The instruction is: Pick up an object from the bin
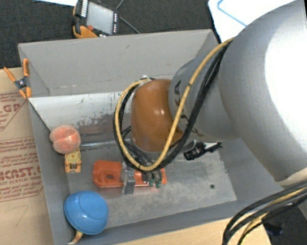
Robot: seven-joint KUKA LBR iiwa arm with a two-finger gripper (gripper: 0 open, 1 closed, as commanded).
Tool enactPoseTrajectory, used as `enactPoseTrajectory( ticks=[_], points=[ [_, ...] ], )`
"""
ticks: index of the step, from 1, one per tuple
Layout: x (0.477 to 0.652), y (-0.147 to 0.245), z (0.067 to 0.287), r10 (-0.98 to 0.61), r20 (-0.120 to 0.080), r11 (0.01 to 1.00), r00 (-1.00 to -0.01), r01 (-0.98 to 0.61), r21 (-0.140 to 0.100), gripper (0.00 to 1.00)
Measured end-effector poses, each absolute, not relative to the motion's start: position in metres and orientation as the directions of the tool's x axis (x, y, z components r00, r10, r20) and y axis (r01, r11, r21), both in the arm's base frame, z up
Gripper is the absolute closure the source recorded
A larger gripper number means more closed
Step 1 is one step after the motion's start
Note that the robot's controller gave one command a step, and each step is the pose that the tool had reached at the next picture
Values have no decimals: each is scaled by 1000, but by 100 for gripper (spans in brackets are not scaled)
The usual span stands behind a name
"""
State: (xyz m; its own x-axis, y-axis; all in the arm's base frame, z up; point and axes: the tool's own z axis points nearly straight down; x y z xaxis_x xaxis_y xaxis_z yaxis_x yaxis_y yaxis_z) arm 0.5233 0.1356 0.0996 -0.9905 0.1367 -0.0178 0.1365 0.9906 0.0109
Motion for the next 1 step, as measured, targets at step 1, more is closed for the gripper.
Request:
enactPoseTrajectory(
  ticks=[1],
  points=[
    [523, 136, 100, 137, -18, 991, -990, 137, 11, 100]
  ],
)
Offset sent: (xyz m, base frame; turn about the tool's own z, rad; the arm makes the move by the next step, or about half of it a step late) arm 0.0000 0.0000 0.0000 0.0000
